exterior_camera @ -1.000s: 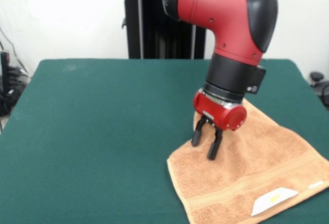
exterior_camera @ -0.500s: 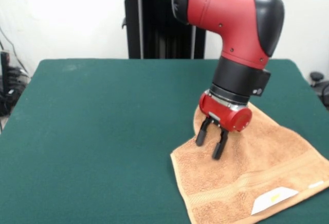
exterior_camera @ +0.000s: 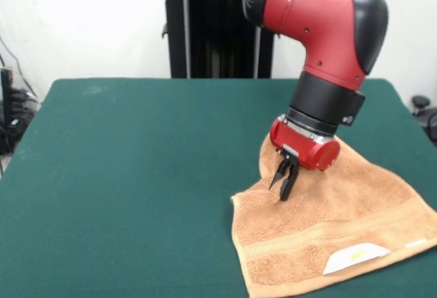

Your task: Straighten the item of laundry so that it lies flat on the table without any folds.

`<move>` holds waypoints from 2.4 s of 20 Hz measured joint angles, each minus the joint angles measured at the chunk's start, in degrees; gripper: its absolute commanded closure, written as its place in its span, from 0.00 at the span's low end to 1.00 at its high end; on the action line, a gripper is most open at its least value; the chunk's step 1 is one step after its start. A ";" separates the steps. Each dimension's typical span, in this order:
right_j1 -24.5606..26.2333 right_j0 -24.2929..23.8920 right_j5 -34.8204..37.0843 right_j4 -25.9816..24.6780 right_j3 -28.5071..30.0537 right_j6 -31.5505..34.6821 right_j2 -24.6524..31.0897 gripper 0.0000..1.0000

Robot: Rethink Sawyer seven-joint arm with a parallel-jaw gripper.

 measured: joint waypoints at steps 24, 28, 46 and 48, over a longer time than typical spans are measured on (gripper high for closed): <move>-4.10 -19.84 -20.60 -17.25 0.96 0.00 20.41 1.00; -3.49 -23.24 -25.84 -18.80 1.02 0.00 24.96 1.00; -7.29 -24.18 -9.56 -15.45 1.10 0.00 29.61 1.00; -8.47 -24.81 -2.87 -15.13 1.25 0.00 30.71 1.00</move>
